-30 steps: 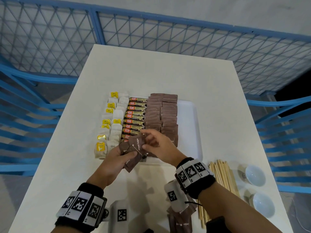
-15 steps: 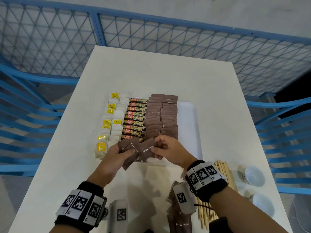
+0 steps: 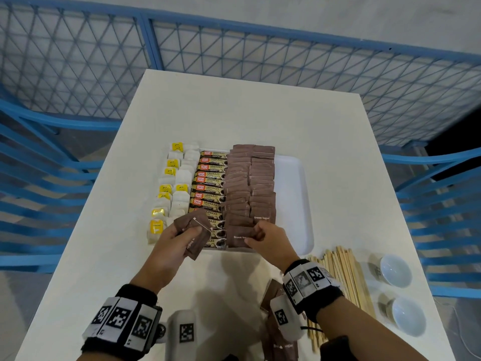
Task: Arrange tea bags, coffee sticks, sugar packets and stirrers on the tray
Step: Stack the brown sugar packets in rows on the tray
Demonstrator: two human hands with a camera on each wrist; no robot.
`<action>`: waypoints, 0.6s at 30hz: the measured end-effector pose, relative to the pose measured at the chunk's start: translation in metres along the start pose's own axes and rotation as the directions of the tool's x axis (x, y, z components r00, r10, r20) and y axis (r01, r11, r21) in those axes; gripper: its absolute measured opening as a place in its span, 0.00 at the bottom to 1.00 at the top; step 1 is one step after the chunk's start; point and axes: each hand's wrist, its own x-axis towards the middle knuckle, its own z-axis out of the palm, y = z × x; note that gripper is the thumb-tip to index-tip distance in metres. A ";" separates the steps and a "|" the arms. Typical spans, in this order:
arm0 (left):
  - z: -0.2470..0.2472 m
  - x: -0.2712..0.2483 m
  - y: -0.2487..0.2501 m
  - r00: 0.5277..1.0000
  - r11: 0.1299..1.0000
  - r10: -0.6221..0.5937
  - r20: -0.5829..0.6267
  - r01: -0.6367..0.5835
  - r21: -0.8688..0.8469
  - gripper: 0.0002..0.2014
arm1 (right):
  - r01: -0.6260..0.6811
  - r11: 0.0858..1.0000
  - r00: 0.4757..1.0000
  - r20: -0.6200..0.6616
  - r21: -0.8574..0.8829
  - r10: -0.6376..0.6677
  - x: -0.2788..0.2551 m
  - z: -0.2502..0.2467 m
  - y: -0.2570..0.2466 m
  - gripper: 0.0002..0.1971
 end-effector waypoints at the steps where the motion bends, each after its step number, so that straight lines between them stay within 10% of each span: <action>1: 0.001 0.000 0.000 1.000 1.000 -0.008 0.001 0.008 -0.004 0.16 | -0.004 1.000 1.000 -0.003 0.003 0.004 0.000 0.001 0.001 0.08; 18: 0.007 -0.003 0.000 0.995 1.000 -0.027 0.091 0.027 0.003 0.19 | 0.039 0.998 0.996 -0.082 0.047 -0.035 0.002 0.006 -0.005 0.10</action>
